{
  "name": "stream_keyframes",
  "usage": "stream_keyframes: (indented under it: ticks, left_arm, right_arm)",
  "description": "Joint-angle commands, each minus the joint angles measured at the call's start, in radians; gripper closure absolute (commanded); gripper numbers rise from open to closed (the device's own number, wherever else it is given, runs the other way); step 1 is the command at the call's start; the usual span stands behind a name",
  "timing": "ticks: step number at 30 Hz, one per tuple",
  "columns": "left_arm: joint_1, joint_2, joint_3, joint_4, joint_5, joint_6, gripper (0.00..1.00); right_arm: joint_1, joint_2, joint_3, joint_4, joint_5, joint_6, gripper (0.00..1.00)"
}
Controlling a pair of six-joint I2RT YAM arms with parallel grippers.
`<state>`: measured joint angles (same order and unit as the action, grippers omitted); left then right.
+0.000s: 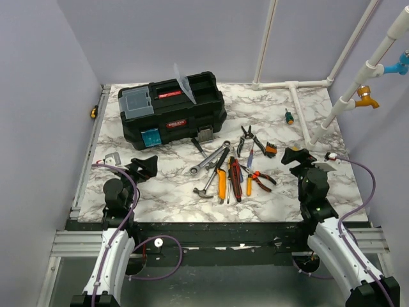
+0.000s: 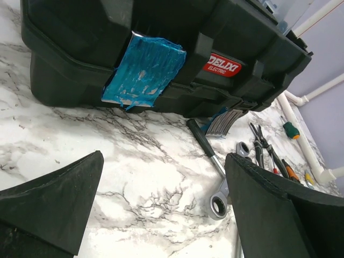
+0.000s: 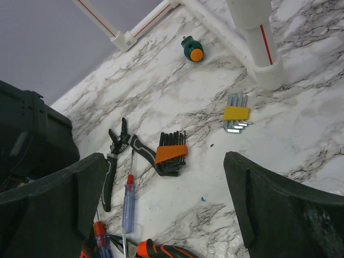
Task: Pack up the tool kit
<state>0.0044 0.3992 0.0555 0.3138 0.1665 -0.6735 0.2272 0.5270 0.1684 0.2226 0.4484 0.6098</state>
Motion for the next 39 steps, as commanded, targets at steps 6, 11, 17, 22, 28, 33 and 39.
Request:
stream_keyframes:
  ticks: [6, 11, 17, 22, 28, 33, 39]
  left_arm:
    - [0.000, -0.099, 0.000, -0.086, -0.089, 0.007, 0.02]
    - [0.000, -0.120, -0.003, -0.088, -0.009, 0.077, 0.02]
    - [-0.001, -0.155, -0.018, -0.111, -0.019, 0.048, 0.02]
    - [-0.001, -0.199, -0.030, -0.102, 0.004, 0.061, 0.01]
    - [0.000, -0.214, 0.044, -0.175, -0.005, 0.012, 0.02]
    - [0.000, -0.206, 0.156, -0.273, -0.071, -0.070, 0.02]
    - [0.000, -0.127, 0.239, -0.320, -0.157, -0.083, 0.01]
  right_arm:
    - [0.000, 0.018, -0.027, 0.015, 0.033, 0.028, 0.00]
    - [-0.001, 0.041, -0.020, 0.020, 0.020, 0.025, 0.00]
    - [0.000, 0.045, -0.029, 0.050, -0.004, 0.024, 0.00]
    - [-0.001, 0.062, -0.029, 0.076, -0.057, 0.005, 0.00]
    - [0.000, 0.124, 0.001, 0.151, -0.257, -0.037, 0.00]
    - [0.000, 0.194, 0.112, 0.123, -0.364, -0.047, 0.00]
    - [0.001, 0.323, 0.190, 0.193, -0.561, -0.035, 0.00]
